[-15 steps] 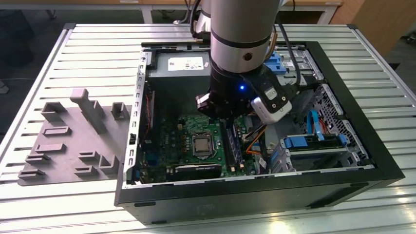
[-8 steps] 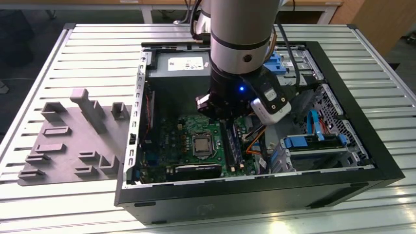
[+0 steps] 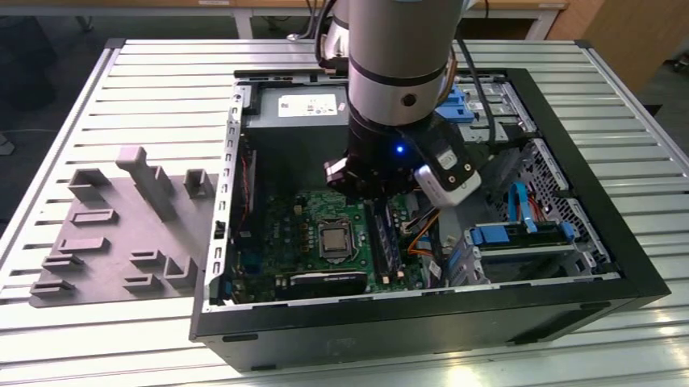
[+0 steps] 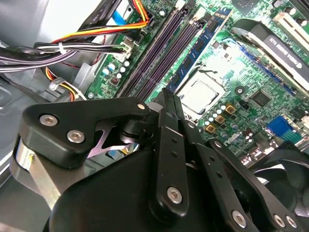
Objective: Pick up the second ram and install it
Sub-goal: 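Insert the second ram into the second slot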
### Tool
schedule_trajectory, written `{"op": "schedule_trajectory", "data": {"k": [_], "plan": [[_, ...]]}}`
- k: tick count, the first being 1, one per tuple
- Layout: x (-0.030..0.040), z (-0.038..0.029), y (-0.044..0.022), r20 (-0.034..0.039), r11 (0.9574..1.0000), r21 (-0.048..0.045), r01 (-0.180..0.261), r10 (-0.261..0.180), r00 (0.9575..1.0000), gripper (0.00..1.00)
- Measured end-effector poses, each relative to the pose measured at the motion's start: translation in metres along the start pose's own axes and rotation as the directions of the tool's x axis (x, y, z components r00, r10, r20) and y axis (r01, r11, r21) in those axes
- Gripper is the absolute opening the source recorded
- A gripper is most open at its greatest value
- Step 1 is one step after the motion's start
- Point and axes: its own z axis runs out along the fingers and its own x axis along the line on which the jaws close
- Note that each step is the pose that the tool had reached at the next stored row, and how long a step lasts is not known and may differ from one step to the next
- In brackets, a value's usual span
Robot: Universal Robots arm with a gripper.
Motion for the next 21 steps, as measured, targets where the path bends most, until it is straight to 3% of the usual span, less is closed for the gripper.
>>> {"op": "schedule_trajectory", "data": {"k": [21], "plan": [[-0.0011,0.0057,-0.0003,0.0005,0.9996,0.0017,-0.029,0.029,0.9996,0.11]]}}
